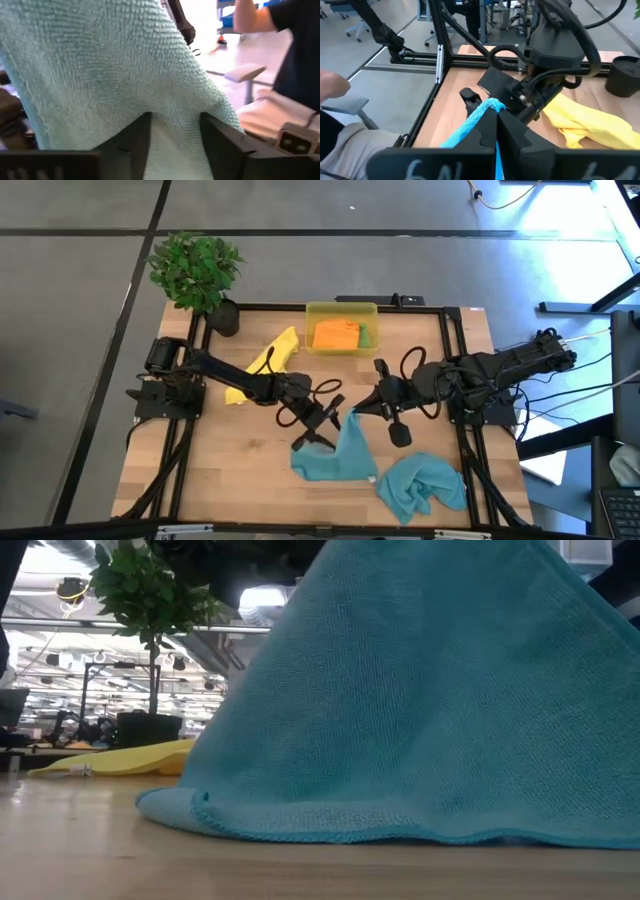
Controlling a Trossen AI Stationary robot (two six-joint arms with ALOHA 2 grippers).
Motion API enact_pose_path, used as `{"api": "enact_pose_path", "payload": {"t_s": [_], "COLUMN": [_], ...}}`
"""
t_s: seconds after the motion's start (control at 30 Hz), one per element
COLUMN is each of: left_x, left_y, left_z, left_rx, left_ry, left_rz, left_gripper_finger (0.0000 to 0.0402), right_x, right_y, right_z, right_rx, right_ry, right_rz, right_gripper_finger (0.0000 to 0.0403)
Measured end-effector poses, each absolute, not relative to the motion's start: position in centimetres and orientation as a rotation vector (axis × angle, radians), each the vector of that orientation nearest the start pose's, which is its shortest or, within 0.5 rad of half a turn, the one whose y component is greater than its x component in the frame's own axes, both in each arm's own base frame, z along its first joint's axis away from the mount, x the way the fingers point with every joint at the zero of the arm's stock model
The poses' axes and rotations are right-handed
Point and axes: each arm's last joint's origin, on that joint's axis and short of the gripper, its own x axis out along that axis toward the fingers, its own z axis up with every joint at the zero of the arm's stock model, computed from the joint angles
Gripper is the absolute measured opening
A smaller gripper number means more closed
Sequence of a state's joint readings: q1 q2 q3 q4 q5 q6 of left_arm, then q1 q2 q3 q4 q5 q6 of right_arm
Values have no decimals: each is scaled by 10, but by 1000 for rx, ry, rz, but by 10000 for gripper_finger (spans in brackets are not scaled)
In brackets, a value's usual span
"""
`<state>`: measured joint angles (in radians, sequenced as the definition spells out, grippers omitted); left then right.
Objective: Fold microfiber towels
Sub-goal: Fold the top blue microfiber cloth
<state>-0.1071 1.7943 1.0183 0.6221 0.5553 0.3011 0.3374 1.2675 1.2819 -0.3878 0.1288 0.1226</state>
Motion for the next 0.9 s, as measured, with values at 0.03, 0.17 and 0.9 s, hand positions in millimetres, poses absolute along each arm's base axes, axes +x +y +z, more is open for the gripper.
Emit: {"api": "enact_pose_path", "payload": {"t_s": [0.03,0.17,0.9], "left_x": [383,384,338], "left_y": [-57,-52,-87], "left_z": [218,217,239], "left_rx": [270,283,599], "left_ry": [50,59,487], "left_rz": [-666,-618,76], "left_gripper_finger": [133,38,0], "right_x": [261,260,246], "right_y": [88,88,114], "right_z": [384,383,339], "right_rx": [35,39,138], "right_ry": [376,387,764], "right_rz": [189,209,60], "right_gripper_finger": [4,4,4]}}
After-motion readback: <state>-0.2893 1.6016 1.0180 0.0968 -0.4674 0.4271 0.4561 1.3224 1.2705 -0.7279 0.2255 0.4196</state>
